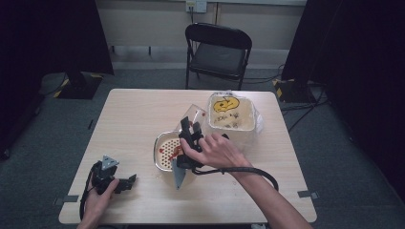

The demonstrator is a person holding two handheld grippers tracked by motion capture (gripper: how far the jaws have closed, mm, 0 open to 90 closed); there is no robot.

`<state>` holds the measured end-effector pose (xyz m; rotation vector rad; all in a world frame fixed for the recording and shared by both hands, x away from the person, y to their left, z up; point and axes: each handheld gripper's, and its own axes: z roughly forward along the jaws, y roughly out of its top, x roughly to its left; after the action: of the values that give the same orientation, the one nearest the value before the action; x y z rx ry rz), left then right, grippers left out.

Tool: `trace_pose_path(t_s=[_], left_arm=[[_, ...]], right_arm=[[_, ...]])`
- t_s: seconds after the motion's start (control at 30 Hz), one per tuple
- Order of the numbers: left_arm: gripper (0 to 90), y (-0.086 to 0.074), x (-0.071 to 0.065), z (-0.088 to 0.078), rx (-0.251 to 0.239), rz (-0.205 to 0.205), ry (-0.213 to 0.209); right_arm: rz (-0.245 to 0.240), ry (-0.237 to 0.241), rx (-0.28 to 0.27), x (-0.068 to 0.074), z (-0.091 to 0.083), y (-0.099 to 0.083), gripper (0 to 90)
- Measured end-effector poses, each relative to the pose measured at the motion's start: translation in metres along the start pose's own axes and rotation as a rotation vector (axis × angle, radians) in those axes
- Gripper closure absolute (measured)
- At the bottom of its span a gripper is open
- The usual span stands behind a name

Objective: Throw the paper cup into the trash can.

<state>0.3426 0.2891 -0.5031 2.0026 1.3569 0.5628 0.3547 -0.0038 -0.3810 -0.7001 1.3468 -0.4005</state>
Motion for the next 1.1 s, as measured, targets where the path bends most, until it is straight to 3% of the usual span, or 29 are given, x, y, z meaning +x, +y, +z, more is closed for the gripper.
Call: trace_pose_path(t_s=[0.07, 0.1, 0.13, 0.17, 0.2, 0.23, 0.27, 0.4, 0.43, 0.47, 0.5, 0.57, 0.6, 0.67, 0.7, 0.83, 0.97, 1.0, 1.1], left_arm=[[0.0, 0.0, 0.0, 0.0, 0.001, 0.004, 0.002], [0.0, 0.0, 0.0, 0.0, 0.001, 0.004, 0.002], [0.0, 0.0, 0.0, 0.0, 0.001, 0.004, 0.002], [0.0, 0.0, 0.0, 0.0, 0.0, 0.0, 0.0], [0.0, 0.0, 0.0, 0.0, 0.0, 0.0, 0.0], [0.0, 0.0, 0.0, 0.0, 0.0, 0.0, 0.0], [0.0, 0.0, 0.0, 0.0, 0.0, 0.0, 0.0], [0.0, 0.0, 0.0, 0.0, 0.001, 0.004, 0.002], [0.0, 0.0, 0.0, 0.0, 0.001, 0.004, 0.001], [0.0, 0.0, 0.0, 0.0, 0.001, 0.004, 0.001], [0.0, 0.0, 0.0, 0.0, 0.001, 0.004, 0.002], [0.0, 0.0, 0.0, 0.0, 0.001, 0.004, 0.002], [0.0, 0.0, 0.0, 0.0, 0.001, 0.004, 0.002], [0.0, 0.0, 0.0, 0.0, 0.001, 0.003, 0.001], [0.0, 0.0, 0.0, 0.0, 0.001, 0.004, 0.002], [0.0, 0.0, 0.0, 0.0, 0.001, 0.004, 0.002], [0.0, 0.0, 0.0, 0.0, 0.001, 0.001, 0.0], [0.0, 0.0, 0.0, 0.0, 0.001, 0.004, 0.002], [0.0, 0.0, 0.0, 0.0, 0.001, 0.004, 0.001]], right_arm=[[0.022, 0.008, 0.004, -0.002, 0.002, -0.004, 48.7], [0.066, 0.022, 0.006, -0.004, 0.002, -0.006, 48.7], [0.066, 0.022, 0.006, -0.004, 0.002, -0.006, 48.7], [0.157, 0.053, 0.0, -0.008, 0.001, -0.011, 48.8], [0.204, 0.066, -0.006, -0.01, 0.001, -0.013, 48.8], [0.204, 0.066, -0.006, -0.01, 0.001, -0.013, 48.8], [0.243, 0.073, -0.009, -0.012, 0.001, -0.016, 48.8], [0.538, 0.157, -0.054, -0.02, 0.004, -0.029, 49.3], [0.65, 0.193, -0.061, -0.02, 0.004, -0.033, 49.3], [0.65, 0.193, -0.061, -0.02, 0.004, -0.033, 49.3], [0.78, 0.247, -0.09, -0.022, 0.005, -0.039, 49.2], [0.888, 0.276, -0.109, -0.022, 0.006, -0.044, 49.2], [0.99, 0.319, -0.124, -0.022, 0.007, -0.049, 49.2], [1.118, 0.366, -0.148, -0.022, 0.009, -0.056, 49.0], [1.217, 0.392, -0.156, -0.02, 0.01, -0.059, 49.0], [1.485, 0.472, -0.225, -0.013, 0.016, -0.075, 49.0], [1.766, 0.509, -0.301, -0.005, 0.02, -0.092, 48.8], [1.821, 0.508, -0.315, -0.002, 0.021, -0.094, 48.8], [1.927, 0.498, -0.357, 0.002, 0.022, -0.097, 48.7]])
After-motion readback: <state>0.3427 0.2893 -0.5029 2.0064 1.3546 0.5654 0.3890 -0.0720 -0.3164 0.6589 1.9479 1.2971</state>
